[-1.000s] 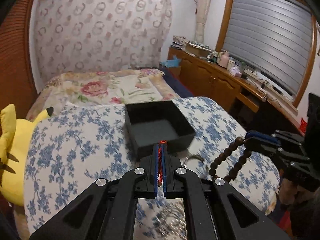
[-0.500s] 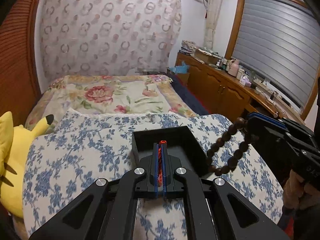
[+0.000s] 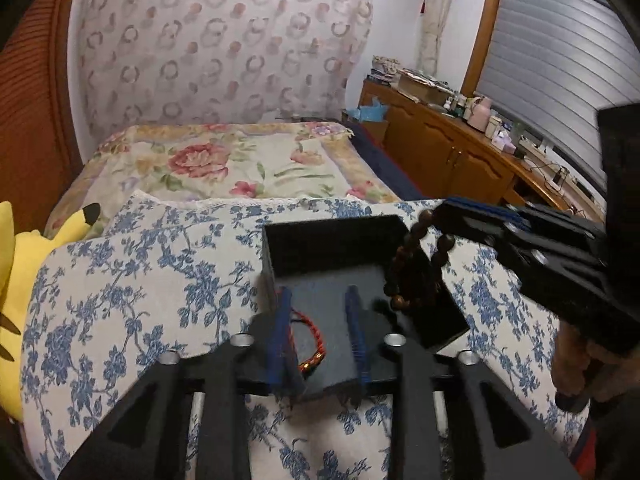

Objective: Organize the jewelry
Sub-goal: 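Carry the bead bracelet into the black box while the left tool grasps a red-string bracelet, then open the right tool to release the bracelet and withdraw from the box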

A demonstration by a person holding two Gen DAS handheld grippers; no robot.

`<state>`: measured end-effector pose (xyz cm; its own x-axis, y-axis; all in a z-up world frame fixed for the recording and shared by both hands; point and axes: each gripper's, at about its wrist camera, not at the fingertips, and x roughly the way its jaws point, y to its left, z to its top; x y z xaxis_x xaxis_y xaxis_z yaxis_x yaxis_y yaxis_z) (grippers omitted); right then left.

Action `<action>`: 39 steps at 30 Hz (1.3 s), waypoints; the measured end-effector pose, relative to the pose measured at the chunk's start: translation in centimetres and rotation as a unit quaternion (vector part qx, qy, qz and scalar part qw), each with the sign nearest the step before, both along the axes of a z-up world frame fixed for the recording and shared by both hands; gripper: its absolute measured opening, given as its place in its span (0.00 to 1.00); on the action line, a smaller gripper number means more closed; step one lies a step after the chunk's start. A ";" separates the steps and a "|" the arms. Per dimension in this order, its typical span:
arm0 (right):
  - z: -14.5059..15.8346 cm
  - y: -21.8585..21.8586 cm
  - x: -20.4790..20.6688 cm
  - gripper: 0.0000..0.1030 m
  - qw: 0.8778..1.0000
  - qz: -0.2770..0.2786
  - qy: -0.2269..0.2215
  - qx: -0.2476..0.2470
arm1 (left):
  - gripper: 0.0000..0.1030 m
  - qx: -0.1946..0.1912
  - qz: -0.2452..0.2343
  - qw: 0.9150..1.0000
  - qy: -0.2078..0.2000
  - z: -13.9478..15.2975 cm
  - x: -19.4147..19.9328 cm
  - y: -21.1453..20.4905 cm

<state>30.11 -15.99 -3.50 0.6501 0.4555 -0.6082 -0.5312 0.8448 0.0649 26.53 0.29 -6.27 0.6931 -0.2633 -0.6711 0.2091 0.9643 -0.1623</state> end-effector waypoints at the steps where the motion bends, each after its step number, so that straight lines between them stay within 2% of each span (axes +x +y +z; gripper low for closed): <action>1: -0.2 0.1 0.4 0.14 1.000 -0.001 0.005 0.000 | 0.28 0.002 0.001 1.000 -0.001 0.0 -0.2 0.1; 3: -0.7 0.3 0.9 0.15 1.000 -0.002 0.015 0.000 | 0.35 0.005 0.001 1.000 -0.005 0.0 -0.9 0.5; 5: -1.0 0.4 1.3 0.15 1.000 -0.008 0.018 -0.007 | 0.49 0.005 0.004 1.000 -0.015 0.3 -1.7 1.0; 9: -1.4 0.2 1.4 0.18 1.000 -0.014 0.025 -0.001 | 0.59 0.013 0.008 0.999 -0.029 0.7 -3.2 1.7; 10: -1.3 0.1 1.3 0.22 1.000 -0.015 0.025 0.002 | 0.66 0.014 0.009 0.999 -0.032 0.8 -3.4 1.8; 11: -1.2 0.0 1.2 0.31 1.000 -0.014 0.026 0.005 | 0.70 0.014 0.009 0.999 -0.037 0.9 -3.9 2.0; 14: -0.6 -0.7 0.6 0.36 1.000 -0.012 0.021 0.013 | 0.82 0.021 0.014 0.999 -0.046 1.1 -4.9 2.4; 16: -0.3 -1.1 -0.2 0.36 1.000 -0.009 0.019 0.016 | 0.84 0.030 0.018 0.998 -0.054 1.2 -5.7 2.5; 19: 0.2 -1.9 -2.2 0.36 1.000 -0.004 0.010 0.014 | 0.92 0.033 0.021 0.998 -0.056 1.0 -6.9 2.6; 26: -0.1 -3.9 -8.5 0.36 1.000 0.009 0.004 0.014 | 0.93 0.030 0.022 0.998 -0.053 0.0 -10.2 2.9; 28: -0.7 -4.5 -10.1 0.37 1.000 0.008 0.009 0.017 | 0.93 0.031 0.019 0.998 -0.050 -0.4 -11.4 2.7; 30: -1.5 -4.9 -11.9 0.42 1.000 0.005 0.013 0.015 | 0.93 0.032 0.017 0.998 -0.045 -0.8 -12.6 2.5; 35: -4.0 -5.2 -15.3 0.42 0.999 0.016 0.038 -0.003 | 0.93 0.031 0.003 0.999 -0.026 -1.9 -15.2 1.9; 39: -5.2 -5.0 -17.2 0.42 0.998 0.032 0.054 0.006 | 0.93 0.022 -0.002 1.000 -0.014 -2.8 -16.8 1.8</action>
